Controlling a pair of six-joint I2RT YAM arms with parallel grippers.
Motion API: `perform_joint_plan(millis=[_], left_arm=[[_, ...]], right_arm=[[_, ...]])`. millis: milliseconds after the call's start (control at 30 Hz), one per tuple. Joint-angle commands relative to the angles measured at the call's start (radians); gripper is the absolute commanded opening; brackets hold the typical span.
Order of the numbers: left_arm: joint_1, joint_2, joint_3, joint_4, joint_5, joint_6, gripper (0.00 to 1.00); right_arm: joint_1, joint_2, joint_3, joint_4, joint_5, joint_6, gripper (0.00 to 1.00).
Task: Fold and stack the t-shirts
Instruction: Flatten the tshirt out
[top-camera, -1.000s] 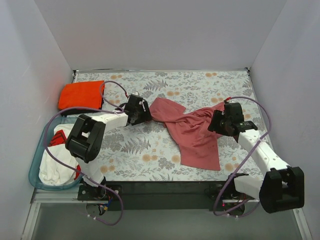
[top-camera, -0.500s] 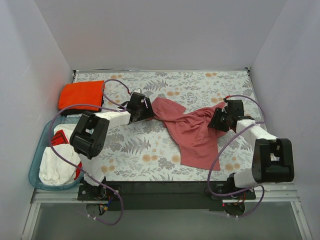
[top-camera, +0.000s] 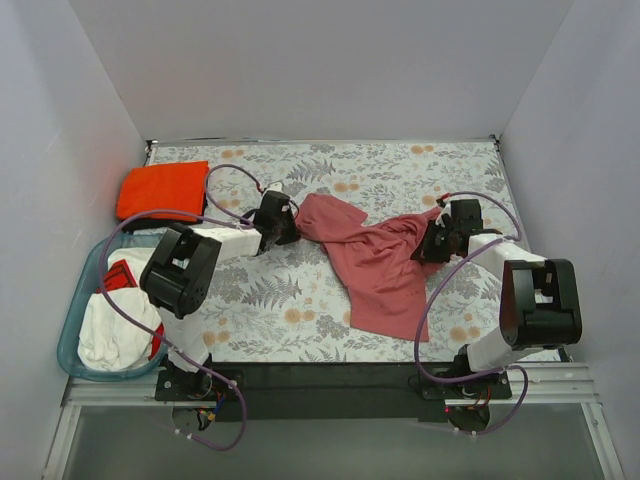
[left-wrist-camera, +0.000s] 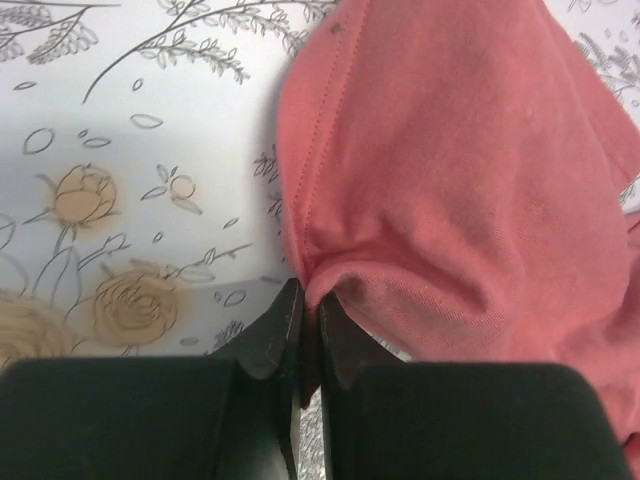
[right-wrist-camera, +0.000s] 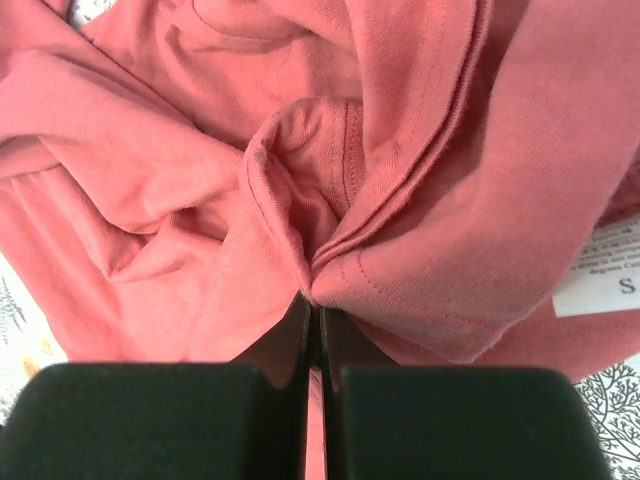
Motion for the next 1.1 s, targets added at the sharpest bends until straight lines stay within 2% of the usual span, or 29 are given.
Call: perform_joint_plan(millis=[0, 100, 133, 267, 500, 600, 767, 933, 1067], left_arm=[[-0.005, -0.165, 0.009, -0.118, -0.116, 0.045, 0.0], [0.001, -0.335, 0.065, -0.322, -0.301, 0.098, 0.0], [0.006, -0.369, 0.134, -0.453, -0.396, 0.107, 0.0], [0.009, -0.541, 0.279, -0.671, -0.55, 0.171, 0.0], [0.009, -0.764, 0.345, -0.729, -0.536, 0.193, 0.0], [0.008, -0.768, 0.353, -0.723, -0.573, 0.205, 0.0], [0.009, -0.744, 0.481, -0.863, -0.631, 0.15, 0.0], [0.009, -0.863, 0.54, -0.798, -0.633, 0.194, 0.0], [0.009, -0.828, 0.483, -0.742, -0.641, 0.254, 0.0]], right_arm=[[-0.004, -0.058, 0.048, 0.004, 0.048, 0.012, 0.01], [-0.021, -0.157, 0.059, -0.048, 0.184, 0.033, 0.01], [-0.037, -0.211, 0.062, -0.077, 0.214, 0.039, 0.01], [-0.05, -0.329, 0.061, -0.123, 0.338, 0.056, 0.01], [-0.054, -0.472, 0.085, -0.168, 0.429, 0.026, 0.01], [-0.054, -0.494, 0.122, -0.194, 0.452, 0.003, 0.01], [-0.081, -0.515, 0.231, -0.248, 0.444, -0.043, 0.01], [-0.081, -0.554, 0.358, -0.306, 0.437, -0.07, 0.01], [-0.081, -0.5, 0.412, -0.323, 0.404, -0.051, 0.01]])
